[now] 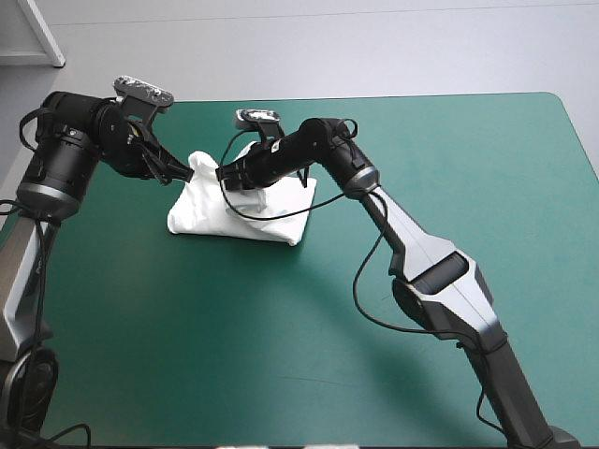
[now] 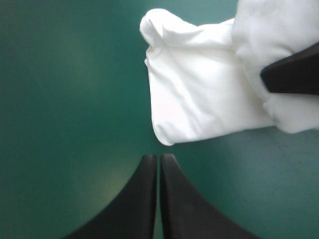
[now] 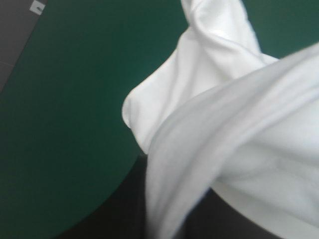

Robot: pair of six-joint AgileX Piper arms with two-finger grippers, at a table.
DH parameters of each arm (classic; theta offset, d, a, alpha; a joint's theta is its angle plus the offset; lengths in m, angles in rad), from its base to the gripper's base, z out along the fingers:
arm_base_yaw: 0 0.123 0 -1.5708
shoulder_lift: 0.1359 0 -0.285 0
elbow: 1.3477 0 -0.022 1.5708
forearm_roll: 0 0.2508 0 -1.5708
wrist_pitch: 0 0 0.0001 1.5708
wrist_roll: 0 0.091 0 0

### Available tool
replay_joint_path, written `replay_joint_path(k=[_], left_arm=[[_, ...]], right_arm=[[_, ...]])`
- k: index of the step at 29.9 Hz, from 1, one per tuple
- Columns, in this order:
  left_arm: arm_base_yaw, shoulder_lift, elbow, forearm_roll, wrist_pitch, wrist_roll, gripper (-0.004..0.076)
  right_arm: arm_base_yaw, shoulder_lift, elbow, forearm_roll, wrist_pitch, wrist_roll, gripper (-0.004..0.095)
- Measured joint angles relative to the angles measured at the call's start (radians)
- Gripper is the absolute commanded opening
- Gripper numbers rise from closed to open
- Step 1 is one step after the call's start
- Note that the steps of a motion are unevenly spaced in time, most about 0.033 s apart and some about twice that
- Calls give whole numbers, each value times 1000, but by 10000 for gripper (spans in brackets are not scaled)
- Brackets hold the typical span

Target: Fold the cloth

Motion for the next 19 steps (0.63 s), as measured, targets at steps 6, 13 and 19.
replay_joint_path(k=[6, 13, 19], left_arm=[[0, -47, 34, 18, 0, -22, 19], [0, -115, 34, 42, 0, -28, 19], [0, -140, 34, 42, 0, -28, 19]], right_arm=[[36, 88, -35, 196, -32, -128, 483], [54, 102, -39, 245, -46, -172, 756], [46, 93, -97, 184, -10, -125, 696]])
